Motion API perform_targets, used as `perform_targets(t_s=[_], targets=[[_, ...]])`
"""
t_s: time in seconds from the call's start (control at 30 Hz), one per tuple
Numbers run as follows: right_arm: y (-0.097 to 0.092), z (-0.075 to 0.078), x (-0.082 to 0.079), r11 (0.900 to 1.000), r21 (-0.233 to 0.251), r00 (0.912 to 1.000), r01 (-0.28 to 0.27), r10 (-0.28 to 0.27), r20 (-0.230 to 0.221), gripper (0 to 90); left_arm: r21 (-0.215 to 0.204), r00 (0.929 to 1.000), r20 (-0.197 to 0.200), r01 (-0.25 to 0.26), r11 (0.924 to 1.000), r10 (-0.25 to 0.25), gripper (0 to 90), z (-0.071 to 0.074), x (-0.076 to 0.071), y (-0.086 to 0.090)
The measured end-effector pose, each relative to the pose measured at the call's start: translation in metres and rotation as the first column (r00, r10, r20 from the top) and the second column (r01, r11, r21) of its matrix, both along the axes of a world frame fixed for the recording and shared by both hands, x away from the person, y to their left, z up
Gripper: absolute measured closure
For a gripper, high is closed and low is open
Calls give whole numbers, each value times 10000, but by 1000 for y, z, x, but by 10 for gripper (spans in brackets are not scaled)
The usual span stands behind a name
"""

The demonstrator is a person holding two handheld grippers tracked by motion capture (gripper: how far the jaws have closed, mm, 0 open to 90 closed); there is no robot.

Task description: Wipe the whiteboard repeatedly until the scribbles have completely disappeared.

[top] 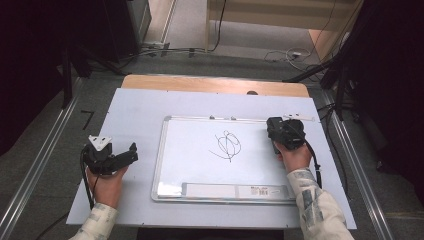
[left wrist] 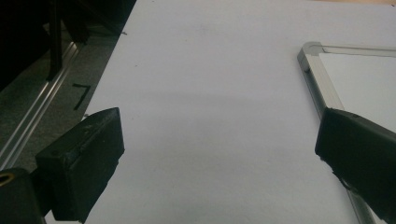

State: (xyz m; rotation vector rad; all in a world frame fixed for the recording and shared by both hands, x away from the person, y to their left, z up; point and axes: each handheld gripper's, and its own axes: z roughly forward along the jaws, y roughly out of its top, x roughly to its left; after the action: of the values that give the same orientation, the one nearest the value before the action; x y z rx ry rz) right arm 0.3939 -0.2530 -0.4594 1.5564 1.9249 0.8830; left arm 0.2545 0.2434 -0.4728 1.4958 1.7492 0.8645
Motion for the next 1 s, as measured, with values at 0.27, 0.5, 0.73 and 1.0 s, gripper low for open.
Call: perform_targets(t_s=[0.27,0.5,0.73,1.0], targets=[[5,0,-1,9999,-9,9999,-142,142,33,379,-17,10000,16,10,10000,-10,17,0,0,-1],[12,-1,-2,9995,-28,9995,-304,304,18,379,-16,10000,11,14,10000,-14,16,0,0,-1],[24,-2,-3,9983,-59,9983,-577,577,1,379,24,10000,-23,65,10000,-65,17,0,1,-1],[42,-6,-4,9950,-178,9952,-981,981,-49,379,26,10000,-28,56,10000,-56,16,0,1,-1]])
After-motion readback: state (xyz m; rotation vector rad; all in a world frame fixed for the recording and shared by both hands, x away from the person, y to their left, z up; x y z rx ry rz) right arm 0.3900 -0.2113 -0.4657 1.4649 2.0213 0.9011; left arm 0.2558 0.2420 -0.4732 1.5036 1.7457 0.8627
